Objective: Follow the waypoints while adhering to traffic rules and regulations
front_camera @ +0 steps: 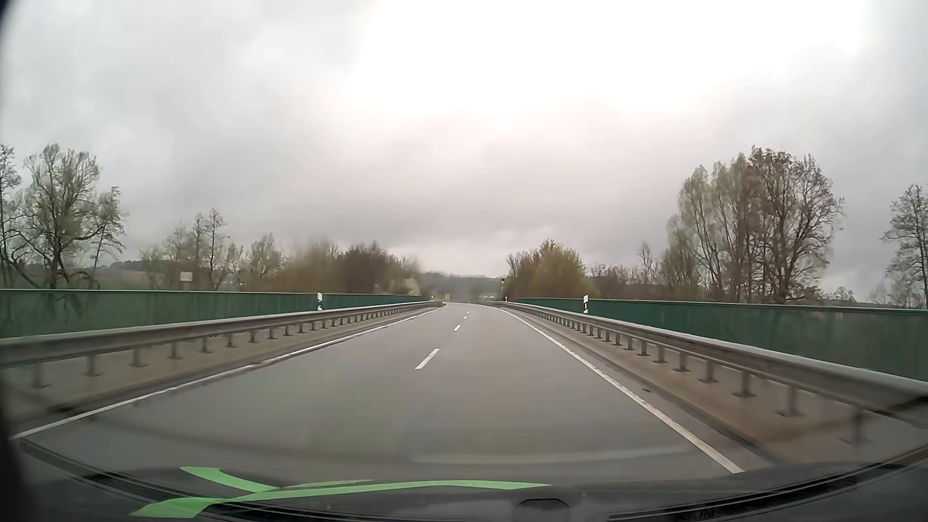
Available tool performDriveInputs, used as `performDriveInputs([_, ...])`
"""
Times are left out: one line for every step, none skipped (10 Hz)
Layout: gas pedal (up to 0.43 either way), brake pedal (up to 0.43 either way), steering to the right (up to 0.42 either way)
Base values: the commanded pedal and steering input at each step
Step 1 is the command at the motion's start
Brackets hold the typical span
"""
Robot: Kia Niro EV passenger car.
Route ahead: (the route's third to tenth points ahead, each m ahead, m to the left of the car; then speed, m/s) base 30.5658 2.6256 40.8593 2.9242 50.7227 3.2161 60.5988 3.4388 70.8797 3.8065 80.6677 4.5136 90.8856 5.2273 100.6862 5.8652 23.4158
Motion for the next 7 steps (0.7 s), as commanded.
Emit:
performDriveInputs([0.197, 0.000, -0.005])
performDriveInputs([0.197, 0.000, -0.005])
performDriveInputs([0.197, 0.000, -0.005])
performDriveInputs([0.197, 0.000, -0.005])
performDriveInputs([0.209, 0.000, -0.005])
performDriveInputs([0.209, 0.000, -0.005])
performDriveInputs([0.209, 0.000, -0.005])
